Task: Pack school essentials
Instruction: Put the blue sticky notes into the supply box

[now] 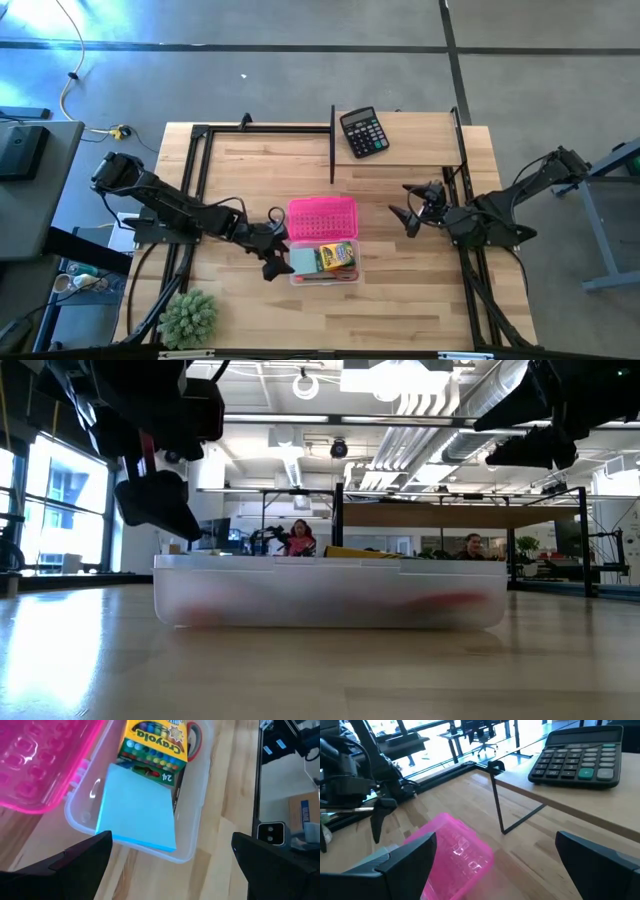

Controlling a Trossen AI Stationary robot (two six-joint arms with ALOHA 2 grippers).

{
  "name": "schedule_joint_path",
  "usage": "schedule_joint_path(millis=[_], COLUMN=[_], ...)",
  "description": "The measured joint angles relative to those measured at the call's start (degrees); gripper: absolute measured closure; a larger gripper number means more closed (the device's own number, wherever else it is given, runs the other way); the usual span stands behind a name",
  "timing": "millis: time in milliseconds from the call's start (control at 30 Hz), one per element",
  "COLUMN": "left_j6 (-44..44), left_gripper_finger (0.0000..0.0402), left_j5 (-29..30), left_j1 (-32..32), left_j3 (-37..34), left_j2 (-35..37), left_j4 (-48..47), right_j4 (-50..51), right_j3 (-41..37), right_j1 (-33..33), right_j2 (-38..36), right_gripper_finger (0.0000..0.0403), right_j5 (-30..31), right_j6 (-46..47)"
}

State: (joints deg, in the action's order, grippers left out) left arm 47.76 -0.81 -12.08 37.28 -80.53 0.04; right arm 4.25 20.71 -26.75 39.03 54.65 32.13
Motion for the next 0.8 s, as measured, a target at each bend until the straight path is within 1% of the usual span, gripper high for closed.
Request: schedule_joint_path(millis=[167,367,800], left_j6=[0.1,-0.3,-0.4], left_gripper_finger=[0.0002,0.0002,0.0002], left_j5=[0.0,0.8,1.7], left_j1=[0.0,0.0,0.0], left_j3=[0.0,0.0,0.0], left_j2=[-0.1,-2.1,-2.6], left_j4=[-0.1,0.6,1.2], right_j4=[0.0,-0.1,-0.1], right_j3=[0.0,0.0,0.0], right_j1=[2.4,4.5,5.9], right_j2=[0.0,0.0,0.0], right_gripper_finger=[0.0004,0.0004,0.0004], right_j5=[-2.2,-5.3,-5.6], right_j6=[0.4,0.4,0.4])
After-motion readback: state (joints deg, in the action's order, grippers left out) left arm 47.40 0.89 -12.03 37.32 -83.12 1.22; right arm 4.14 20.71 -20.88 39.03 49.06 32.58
